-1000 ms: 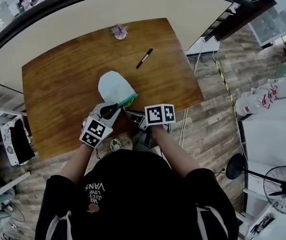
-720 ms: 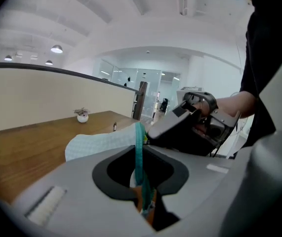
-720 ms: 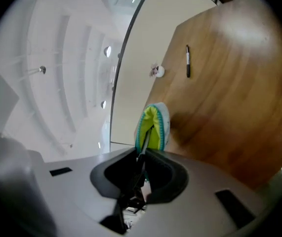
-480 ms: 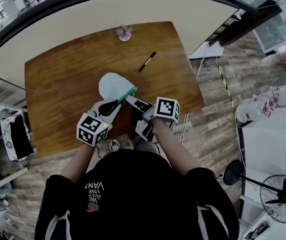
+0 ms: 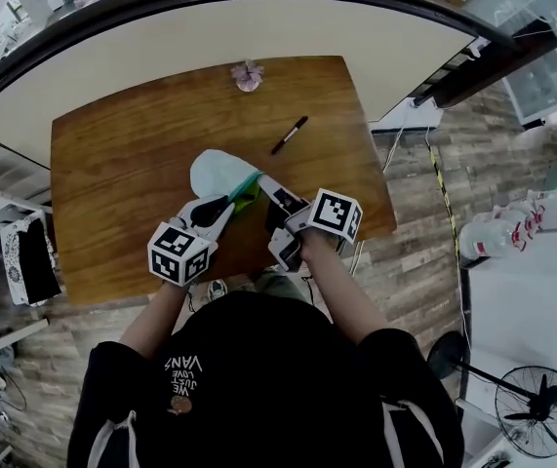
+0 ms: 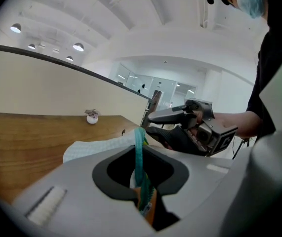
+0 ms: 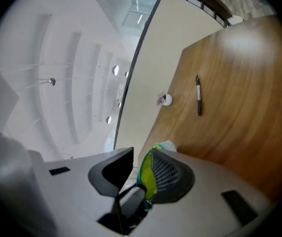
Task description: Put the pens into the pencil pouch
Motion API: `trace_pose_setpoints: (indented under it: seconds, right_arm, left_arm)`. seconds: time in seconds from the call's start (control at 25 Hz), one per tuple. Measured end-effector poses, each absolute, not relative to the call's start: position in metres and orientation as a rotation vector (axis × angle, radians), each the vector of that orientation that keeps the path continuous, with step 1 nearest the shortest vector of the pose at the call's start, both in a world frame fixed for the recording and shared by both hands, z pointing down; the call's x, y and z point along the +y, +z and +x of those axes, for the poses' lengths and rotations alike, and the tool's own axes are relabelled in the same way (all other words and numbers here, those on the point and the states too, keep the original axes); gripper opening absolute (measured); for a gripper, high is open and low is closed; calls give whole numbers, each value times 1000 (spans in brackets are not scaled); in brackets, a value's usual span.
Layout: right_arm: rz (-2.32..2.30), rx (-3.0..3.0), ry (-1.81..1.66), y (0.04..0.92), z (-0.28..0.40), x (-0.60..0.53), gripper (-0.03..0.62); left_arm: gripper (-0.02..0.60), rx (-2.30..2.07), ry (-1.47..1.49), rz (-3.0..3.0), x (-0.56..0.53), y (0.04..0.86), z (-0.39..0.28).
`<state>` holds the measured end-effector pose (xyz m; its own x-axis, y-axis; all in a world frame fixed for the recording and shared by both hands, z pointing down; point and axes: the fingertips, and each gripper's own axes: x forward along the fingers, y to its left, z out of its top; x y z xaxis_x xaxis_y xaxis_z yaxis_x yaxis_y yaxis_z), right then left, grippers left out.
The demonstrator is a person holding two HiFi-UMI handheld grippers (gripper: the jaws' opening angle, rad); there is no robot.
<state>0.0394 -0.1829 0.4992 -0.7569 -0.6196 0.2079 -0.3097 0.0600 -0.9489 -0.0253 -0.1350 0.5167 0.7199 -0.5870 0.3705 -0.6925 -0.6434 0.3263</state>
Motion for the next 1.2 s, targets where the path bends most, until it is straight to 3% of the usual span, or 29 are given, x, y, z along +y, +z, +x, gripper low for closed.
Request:
trace_pose_setpoints:
  seconds: [0.36,0.72,1.2]
  right_arm:
    - [-1213,2414,-1629,535,77,-230,78]
    - [-1620,2550,-1547,591,95,-275,185]
    - [-2062,2667,-1351,630,95,-320,186]
  left_arm:
    - [51,-1085,330,2402,-159,526,-26]
    - [51,-1191,321,2287,-164,540,-34]
    - [51,-1310,253,2155,-153,545,-46]
